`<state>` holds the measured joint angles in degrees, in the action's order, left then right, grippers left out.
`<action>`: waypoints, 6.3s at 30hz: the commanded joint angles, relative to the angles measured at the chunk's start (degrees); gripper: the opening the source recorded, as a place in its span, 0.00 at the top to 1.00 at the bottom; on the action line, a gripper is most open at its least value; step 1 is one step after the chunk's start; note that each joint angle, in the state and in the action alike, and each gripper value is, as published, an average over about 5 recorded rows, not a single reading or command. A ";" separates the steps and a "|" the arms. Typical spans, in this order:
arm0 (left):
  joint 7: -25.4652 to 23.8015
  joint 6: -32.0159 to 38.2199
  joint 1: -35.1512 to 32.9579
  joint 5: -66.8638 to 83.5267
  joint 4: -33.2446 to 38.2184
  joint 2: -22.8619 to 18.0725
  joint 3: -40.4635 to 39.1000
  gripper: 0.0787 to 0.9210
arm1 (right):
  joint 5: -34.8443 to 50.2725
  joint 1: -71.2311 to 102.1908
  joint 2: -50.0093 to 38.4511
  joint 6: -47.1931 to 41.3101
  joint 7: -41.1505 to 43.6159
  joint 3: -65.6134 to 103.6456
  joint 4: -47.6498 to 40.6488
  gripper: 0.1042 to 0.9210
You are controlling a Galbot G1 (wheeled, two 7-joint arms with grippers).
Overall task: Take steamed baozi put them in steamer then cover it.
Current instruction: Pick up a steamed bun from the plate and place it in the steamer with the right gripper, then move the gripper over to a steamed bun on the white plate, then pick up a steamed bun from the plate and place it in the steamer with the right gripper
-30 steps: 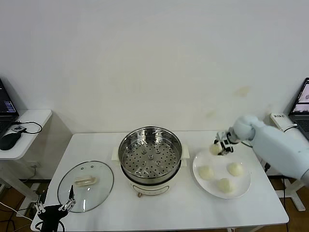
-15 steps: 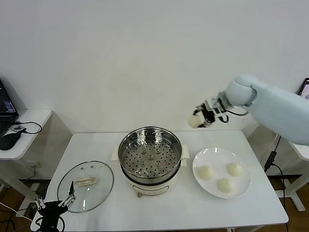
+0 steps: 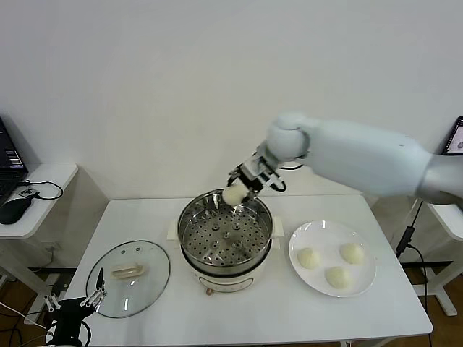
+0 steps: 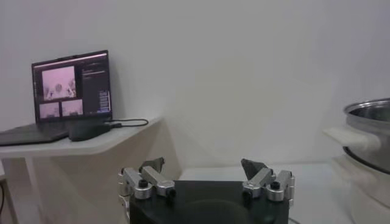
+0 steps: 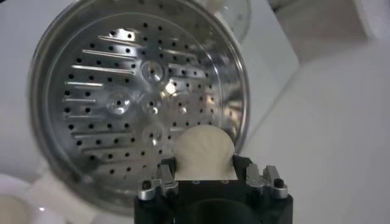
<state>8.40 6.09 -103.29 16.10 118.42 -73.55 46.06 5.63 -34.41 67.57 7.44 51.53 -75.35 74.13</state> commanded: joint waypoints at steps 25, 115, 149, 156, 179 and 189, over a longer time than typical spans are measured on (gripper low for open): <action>0.12 0.77 0.62 0.12 -1.15 0.00 0.55 0.12 | -20.04 8.61 7.88 15.85 -6.05 -0.62 -12.96 0.20; -0.33 0.47 0.81 -0.29 -3.12 1.34 0.74 0.12 | -10.02 34.30 -29.72 -28.17 1.09 22.97 7.83 0.39; -0.27 0.67 1.58 -0.35 -1.74 1.83 1.24 0.12 | 28.95 -1.29 -2.69 -46.31 -9.58 2.69 17.77 0.41; -0.27 0.70 1.72 -0.17 -1.13 1.75 1.56 0.12 | 26.76 5.74 5.72 -47.32 -11.83 3.78 8.66 0.41; -0.26 0.99 2.50 0.16 -1.80 1.80 1.63 0.12 | 21.18 12.86 12.14 -46.53 -13.62 4.20 -0.99 0.39; -0.22 0.96 2.16 0.15 -1.43 1.74 1.77 0.12 | 19.54 4.30 4.38 -45.22 -4.33 5.74 5.43 0.14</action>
<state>8.18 7.06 -101.12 16.28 116.97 -71.84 47.84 26.09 -26.29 74.89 -38.24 42.40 -70.11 77.50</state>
